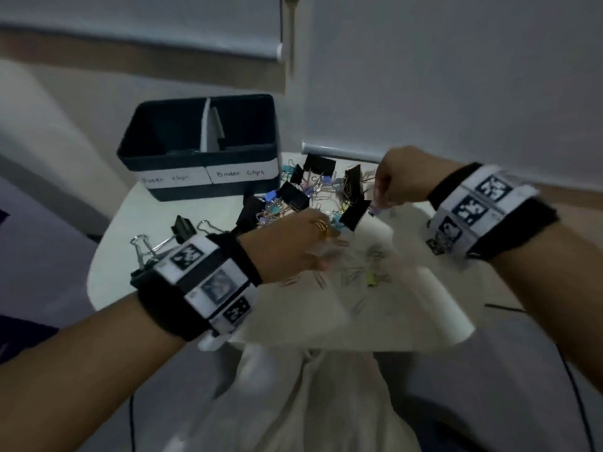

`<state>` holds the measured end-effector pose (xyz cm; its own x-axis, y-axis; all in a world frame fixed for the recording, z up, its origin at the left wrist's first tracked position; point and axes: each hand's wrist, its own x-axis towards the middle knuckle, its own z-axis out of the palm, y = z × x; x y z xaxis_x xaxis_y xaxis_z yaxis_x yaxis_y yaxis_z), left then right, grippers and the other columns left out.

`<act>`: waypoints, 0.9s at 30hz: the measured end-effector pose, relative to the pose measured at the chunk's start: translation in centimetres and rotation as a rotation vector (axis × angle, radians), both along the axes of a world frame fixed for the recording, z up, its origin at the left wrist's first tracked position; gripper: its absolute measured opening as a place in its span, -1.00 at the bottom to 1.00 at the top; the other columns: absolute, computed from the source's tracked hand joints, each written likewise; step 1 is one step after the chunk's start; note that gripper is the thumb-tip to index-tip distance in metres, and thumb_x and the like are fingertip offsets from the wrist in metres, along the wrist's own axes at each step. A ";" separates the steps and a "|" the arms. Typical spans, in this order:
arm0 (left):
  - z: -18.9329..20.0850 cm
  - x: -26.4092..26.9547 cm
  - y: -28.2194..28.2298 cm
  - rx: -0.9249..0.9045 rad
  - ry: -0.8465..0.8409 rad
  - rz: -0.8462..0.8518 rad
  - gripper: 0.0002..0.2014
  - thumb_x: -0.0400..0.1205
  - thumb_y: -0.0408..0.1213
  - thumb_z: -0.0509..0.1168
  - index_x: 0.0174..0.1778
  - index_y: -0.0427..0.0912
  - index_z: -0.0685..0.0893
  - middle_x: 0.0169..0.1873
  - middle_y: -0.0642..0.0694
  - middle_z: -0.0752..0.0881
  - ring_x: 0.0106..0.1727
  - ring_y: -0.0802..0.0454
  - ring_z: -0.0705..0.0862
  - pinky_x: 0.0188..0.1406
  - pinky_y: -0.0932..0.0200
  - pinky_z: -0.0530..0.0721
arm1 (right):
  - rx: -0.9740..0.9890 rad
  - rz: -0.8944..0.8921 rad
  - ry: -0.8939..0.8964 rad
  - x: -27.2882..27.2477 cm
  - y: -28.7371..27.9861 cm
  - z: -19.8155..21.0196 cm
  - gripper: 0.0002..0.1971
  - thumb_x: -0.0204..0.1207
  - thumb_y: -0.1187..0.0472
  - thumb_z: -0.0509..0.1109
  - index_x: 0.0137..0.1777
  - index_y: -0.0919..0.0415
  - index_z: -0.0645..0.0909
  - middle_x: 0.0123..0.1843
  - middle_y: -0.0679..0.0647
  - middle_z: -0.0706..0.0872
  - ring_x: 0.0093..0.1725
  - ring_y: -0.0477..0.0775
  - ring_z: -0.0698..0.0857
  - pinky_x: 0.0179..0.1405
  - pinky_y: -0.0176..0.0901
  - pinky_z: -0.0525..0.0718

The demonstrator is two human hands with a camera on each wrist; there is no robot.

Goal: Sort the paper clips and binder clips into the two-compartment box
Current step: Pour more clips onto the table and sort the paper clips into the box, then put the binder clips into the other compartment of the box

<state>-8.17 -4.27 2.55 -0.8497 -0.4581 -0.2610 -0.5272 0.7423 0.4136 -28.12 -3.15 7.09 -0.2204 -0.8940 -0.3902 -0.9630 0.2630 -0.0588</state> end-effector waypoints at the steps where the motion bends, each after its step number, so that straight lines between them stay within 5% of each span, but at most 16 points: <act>1: 0.0 -0.6 -0.1 0.004 -0.012 -0.004 -0.43 0.57 -0.08 0.33 0.51 -0.10 0.40 0.46 -0.07 0.36 0.46 0.02 0.38 0.48 0.16 0.39 | -0.001 0.008 0.009 0.1 0.2 -0.1 -0.76 0.43 0.24 0.48 0.05 0.33 0.76 0.01 0.23 0.79 0.02 0.19 0.74 -0.19 -0.17 0.58; 5: -0.1 -2.2 0.4 -0.066 -0.169 0.020 -0.37 0.45 0.00 0.42 0.39 -0.21 0.51 0.36 -0.18 0.34 0.40 -0.15 0.34 0.38 0.01 0.46 | 0.060 -0.062 -0.049 1.2 1.9 -1.4 -0.70 0.67 0.28 0.10 0.23 0.40 0.58 0.30 0.28 0.64 0.31 0.24 0.60 0.26 -0.08 0.47; 9: 0.6 -2.1 0.7 0.093 -0.174 0.193 -0.45 0.52 -0.26 0.39 0.42 -0.33 0.45 0.47 -0.24 0.32 0.48 -0.25 0.33 0.41 -0.11 0.45 | 0.049 -0.285 -0.188 2.6 3.8 -3.1 -0.68 0.63 0.20 0.20 0.28 0.38 0.53 0.29 0.34 0.60 0.30 0.21 0.56 0.25 -0.11 0.46; 12: -0.2 -1.5 0.7 0.084 -0.267 0.166 -0.50 0.58 -0.50 0.25 0.47 -0.22 0.42 0.57 -0.18 0.20 0.56 -0.23 0.25 0.50 -0.02 0.39 | 0.097 -0.319 -0.289 4.5 4.8 -3.0 -0.51 0.52 0.09 0.38 0.38 0.32 0.46 0.34 0.31 0.53 0.36 0.22 0.49 0.31 -0.12 0.45; 18: -0.3 -1.1 -0.4 0.125 -0.298 0.274 -0.62 0.52 -0.55 0.24 0.25 -0.23 0.56 0.38 -0.16 0.46 0.42 -0.07 0.43 0.34 0.22 0.42 | 0.135 -0.173 -0.315 6.1 4.1 -3.4 -0.61 0.56 0.38 0.21 0.39 0.33 0.44 0.44 0.29 0.42 0.38 0.18 0.47 0.28 -0.16 0.43; 22: -0.1 -0.6 -0.7 0.164 -0.300 0.206 -0.62 0.60 -0.38 0.26 0.37 -0.27 0.52 0.47 -0.22 0.38 0.50 -0.13 0.36 0.47 0.19 0.34 | 0.125 -0.131 -0.360 6.4 3.7 -3.6 -0.68 0.58 0.45 0.15 0.29 0.40 0.54 0.36 0.36 0.50 0.31 0.26 0.52 0.23 -0.10 0.47; 25: 0.0 0.4 -1.0 0.167 -0.358 0.116 -0.60 0.63 -0.47 0.21 0.42 -0.34 0.46 0.53 -0.29 0.32 0.49 -0.23 0.40 0.32 0.11 0.55 | 0.131 -0.100 -0.354 6.2 3.9 -3.7 -0.71 0.61 0.40 0.15 0.26 0.40 0.58 0.34 0.32 0.55 0.31 0.24 0.55 0.26 -0.08 0.48; 27: 0.0 0.9 -1.3 0.152 -0.411 0.094 -0.64 0.64 -0.50 0.13 0.37 -0.35 0.49 0.55 -0.28 0.30 0.51 -0.23 0.39 0.32 0.10 0.51 | 0.084 -0.076 -0.344 6.4 4.1 -3.7 -0.75 0.54 0.43 0.27 0.16 0.46 0.64 0.25 0.39 0.61 0.23 0.31 0.62 0.18 -0.11 0.55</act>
<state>-7.30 -5.59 2.58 -0.6179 -0.4591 -0.6383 -0.7329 0.6302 0.2562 -21.75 0.90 3.41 -0.1278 -0.8417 -0.5247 -0.8683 0.3506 -0.3510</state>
